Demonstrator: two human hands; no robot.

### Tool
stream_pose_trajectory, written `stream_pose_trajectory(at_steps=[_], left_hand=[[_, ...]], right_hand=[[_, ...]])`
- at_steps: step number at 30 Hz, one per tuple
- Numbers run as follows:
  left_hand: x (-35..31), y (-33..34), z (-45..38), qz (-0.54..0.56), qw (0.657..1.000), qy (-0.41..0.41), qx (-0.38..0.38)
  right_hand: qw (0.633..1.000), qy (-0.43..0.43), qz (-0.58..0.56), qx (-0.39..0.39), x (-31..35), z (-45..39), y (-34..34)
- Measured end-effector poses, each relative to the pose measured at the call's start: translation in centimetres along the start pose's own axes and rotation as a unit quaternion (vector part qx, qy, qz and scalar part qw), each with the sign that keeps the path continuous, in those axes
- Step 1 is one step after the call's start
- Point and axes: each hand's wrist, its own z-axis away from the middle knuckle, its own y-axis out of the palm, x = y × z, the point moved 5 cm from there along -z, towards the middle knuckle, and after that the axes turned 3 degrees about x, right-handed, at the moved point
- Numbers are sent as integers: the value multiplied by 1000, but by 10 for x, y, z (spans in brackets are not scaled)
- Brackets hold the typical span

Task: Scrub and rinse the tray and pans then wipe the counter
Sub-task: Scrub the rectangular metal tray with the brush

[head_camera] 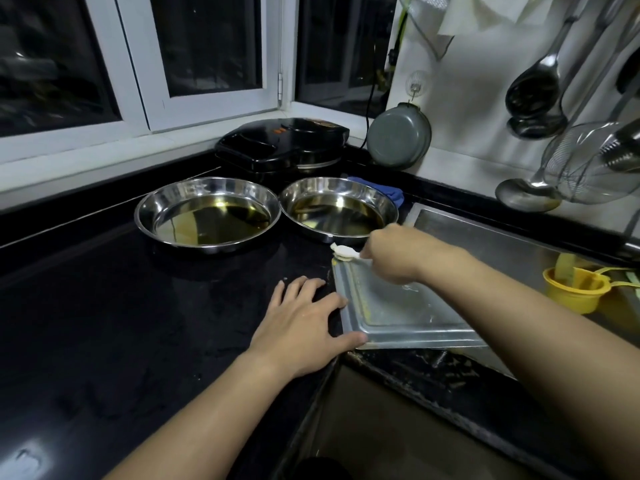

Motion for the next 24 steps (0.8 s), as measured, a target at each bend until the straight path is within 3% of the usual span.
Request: stream_pose_trajectory(at_steps=[9,19,22,24], left_hand=[[0,3,-2,-7,1000,-11,-10],[-1,3,-3,-3,1000,-19,-22],[-2,4,-1,-1,998,-28,-48],[-2,3,0,-9,995,-48,-84]], right_hand=[[991,-24,28,132,67,29,2],[988,-28,-9,152,59,36,-2],[982,4,-41,185,54,50,4],[986,0,-30,162,54,47,2]])
